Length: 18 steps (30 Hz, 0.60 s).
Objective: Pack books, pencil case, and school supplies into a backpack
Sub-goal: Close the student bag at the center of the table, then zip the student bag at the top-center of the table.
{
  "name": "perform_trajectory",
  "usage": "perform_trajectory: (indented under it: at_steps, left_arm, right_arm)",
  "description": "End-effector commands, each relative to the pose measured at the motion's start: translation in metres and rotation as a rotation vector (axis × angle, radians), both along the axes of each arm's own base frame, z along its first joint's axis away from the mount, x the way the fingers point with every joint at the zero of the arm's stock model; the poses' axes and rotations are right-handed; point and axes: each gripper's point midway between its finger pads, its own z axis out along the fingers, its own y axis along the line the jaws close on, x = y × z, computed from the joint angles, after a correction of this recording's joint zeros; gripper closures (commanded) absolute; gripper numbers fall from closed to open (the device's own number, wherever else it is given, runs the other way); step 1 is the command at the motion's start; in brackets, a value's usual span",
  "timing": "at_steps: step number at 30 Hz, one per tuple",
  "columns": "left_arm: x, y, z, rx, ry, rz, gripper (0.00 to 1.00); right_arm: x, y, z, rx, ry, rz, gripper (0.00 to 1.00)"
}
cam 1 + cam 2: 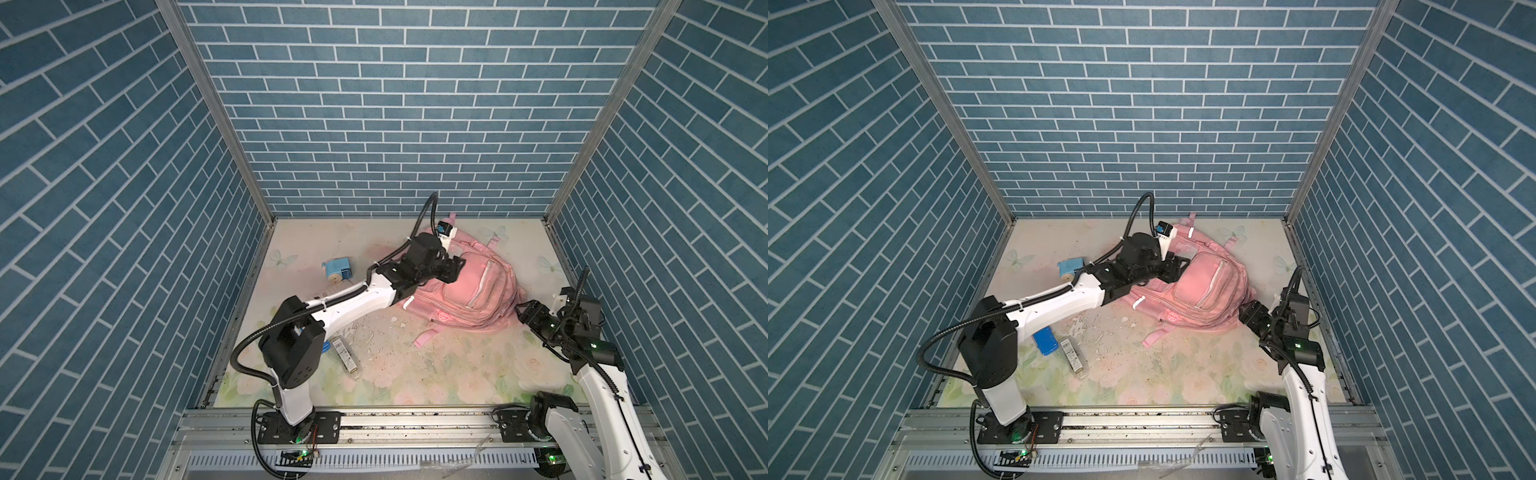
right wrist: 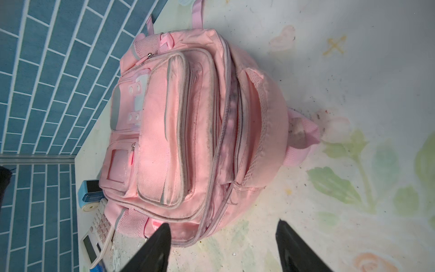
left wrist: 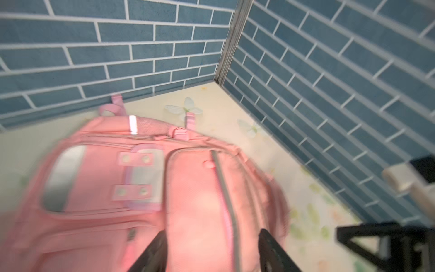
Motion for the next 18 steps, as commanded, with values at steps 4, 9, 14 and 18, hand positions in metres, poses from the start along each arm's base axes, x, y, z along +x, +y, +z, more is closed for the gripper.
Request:
perform_trajectory:
  at_steps: [4, 9, 14, 18]
  left_arm:
    - [-0.045, 0.056, -0.071, 0.493, -0.253, -0.422, 0.42]
    - [-0.064, 0.076, -0.099, 0.642, -0.434, -0.577, 0.41]
    - [-0.068, 0.078, -0.119, 0.683, -0.53, -0.615, 0.41]
    - [-0.074, 0.071, -0.133, 0.726, -0.598, -0.62, 0.34]
  right_arm:
    - [-0.007, 0.028, -0.031, 0.123, 0.067, 0.046, 0.33]
    - [0.0, 0.047, -0.047, 0.134, 0.092, 0.086, 0.33]
    - [0.005, 0.051, -0.058, 0.137, 0.116, 0.098, 0.33]
    - [0.009, 0.053, -0.067, 0.137, 0.128, 0.108, 0.33]
